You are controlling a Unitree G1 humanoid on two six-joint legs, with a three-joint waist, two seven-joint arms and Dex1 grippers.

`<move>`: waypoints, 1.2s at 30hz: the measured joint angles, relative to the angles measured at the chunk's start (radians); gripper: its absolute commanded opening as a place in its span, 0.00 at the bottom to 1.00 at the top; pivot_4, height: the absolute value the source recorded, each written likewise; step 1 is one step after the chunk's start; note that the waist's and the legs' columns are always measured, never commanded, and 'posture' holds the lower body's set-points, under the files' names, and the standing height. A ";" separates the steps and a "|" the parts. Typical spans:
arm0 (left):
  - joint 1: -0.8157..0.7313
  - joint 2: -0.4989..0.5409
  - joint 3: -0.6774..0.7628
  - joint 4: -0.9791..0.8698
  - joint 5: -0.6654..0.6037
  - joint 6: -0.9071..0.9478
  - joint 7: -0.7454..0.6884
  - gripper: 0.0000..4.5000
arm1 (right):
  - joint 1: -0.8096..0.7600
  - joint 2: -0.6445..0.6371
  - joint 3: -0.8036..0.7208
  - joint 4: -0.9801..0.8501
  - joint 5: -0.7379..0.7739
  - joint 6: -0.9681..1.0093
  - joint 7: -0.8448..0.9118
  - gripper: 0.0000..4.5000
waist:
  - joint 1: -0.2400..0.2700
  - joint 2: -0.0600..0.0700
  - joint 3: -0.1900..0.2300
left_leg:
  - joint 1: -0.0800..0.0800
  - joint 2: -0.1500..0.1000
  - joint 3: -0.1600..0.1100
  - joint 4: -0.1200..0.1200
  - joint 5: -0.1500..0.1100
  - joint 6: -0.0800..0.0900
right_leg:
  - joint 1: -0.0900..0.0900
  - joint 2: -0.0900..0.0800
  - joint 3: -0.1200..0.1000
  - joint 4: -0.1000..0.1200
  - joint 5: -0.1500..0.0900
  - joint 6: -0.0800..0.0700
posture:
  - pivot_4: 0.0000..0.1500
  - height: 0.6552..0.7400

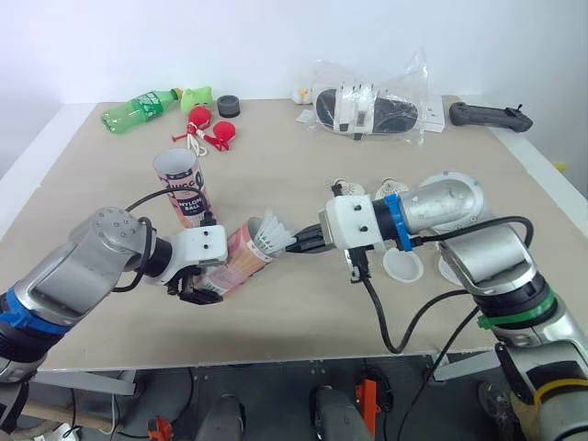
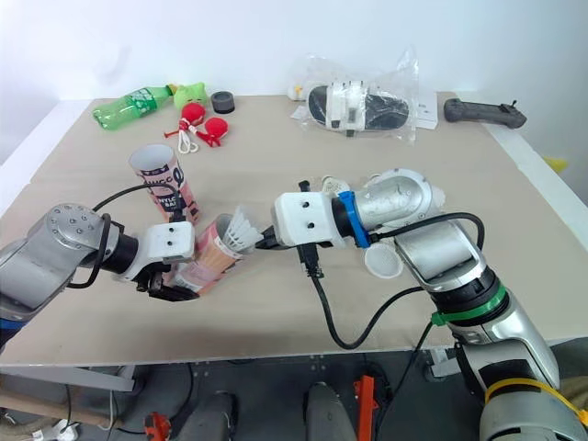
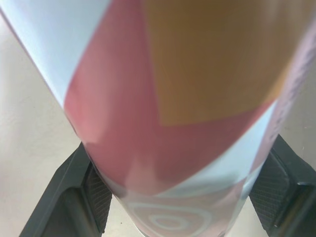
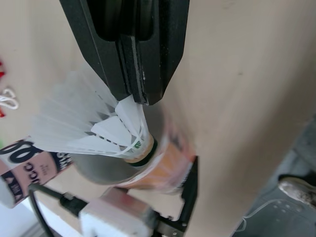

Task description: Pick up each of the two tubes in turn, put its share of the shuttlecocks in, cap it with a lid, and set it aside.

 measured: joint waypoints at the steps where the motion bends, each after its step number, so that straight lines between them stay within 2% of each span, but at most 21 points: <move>1: 0.000 -0.002 0.000 0.000 0.001 0.000 0.000 0.70 | -0.001 0.006 0.009 0.000 -0.007 -0.002 0.001 0.01 | 0.001 0.000 0.000 | 0.000 0.000 0.000 0.000 0.000 0.000 | 0.000 0.000 0.000 0.000 0.000 0.000 | 1.00 1.00; 3: 0.000 -0.004 0.001 0.000 0.004 0.000 0.000 0.70 | 0.000 0.021 0.018 0.006 -0.015 -0.002 0.005 0.01 | 0.001 0.000 0.000 | 0.000 0.000 0.000 0.000 0.000 0.000 | 0.000 0.000 0.000 0.000 0.000 0.000 | 1.00 1.00; 6: 0.002 -0.005 0.002 0.000 0.006 0.001 0.000 0.70 | 0.000 0.026 0.017 0.007 -0.007 0.012 0.009 0.21 | 0.001 0.000 0.000 | 0.000 0.000 0.000 0.000 0.000 0.000 | 0.001 0.000 0.000 0.000 0.000 0.000 | 1.00 1.00; 13: 0.006 -0.007 0.006 -0.004 0.008 0.003 0.002 0.70 | 0.000 0.041 -0.017 -0.025 0.092 0.118 0.016 0.97 | 0.001 0.000 0.000 | 0.000 0.000 -0.001 0.000 0.000 0.000 | 0.001 0.000 0.000 0.000 0.000 0.000 | 1.00 1.00; 17: 0.008 -0.009 0.010 -0.006 0.007 0.013 0.003 0.70 | 0.000 0.062 -0.120 -0.033 0.190 0.244 -0.042 0.99 | 0.001 0.000 0.000 | 0.000 0.000 -0.001 0.000 0.000 0.000 | 0.001 0.000 0.000 0.000 0.000 0.000 | 1.00 1.00; 20: 0.017 -0.009 0.018 -0.010 0.007 0.017 0.006 0.70 | 0.005 0.089 -0.219 -0.016 0.190 0.316 -0.196 0.99 | 0.000 0.000 0.000 | 0.000 0.000 -0.001 0.000 0.001 0.000 | 0.001 0.000 0.000 0.000 0.000 0.000 | 1.00 1.00; 23: 0.026 -0.011 0.026 -0.013 0.007 0.017 0.010 0.70 | 0.048 0.130 -0.275 0.055 0.116 0.328 -0.385 0.99 | 0.000 0.000 -0.001 | 0.000 0.000 -0.001 0.000 0.001 0.000 | 0.000 0.000 0.000 0.000 0.000 0.000 | 1.00 1.00; 29: 0.033 -0.014 0.034 -0.029 0.006 0.034 0.017 0.70 | 0.258 0.198 -0.245 0.201 -0.081 0.233 -0.655 0.99 | 0.000 0.003 -0.001 | -0.001 -0.001 -0.001 -0.001 0.001 0.000 | -0.001 0.000 0.001 0.000 0.000 0.000 | 1.00 1.00; 36: 0.034 -0.020 0.031 -0.025 0.008 0.035 0.025 0.70 | 0.281 0.358 -0.221 0.348 -0.244 0.165 -0.947 0.99 | -0.002 0.004 -0.002 | -0.001 -0.001 -0.001 -0.001 0.003 0.003 | 0.000 0.001 0.001 0.000 0.002 -0.001 | 1.00 1.00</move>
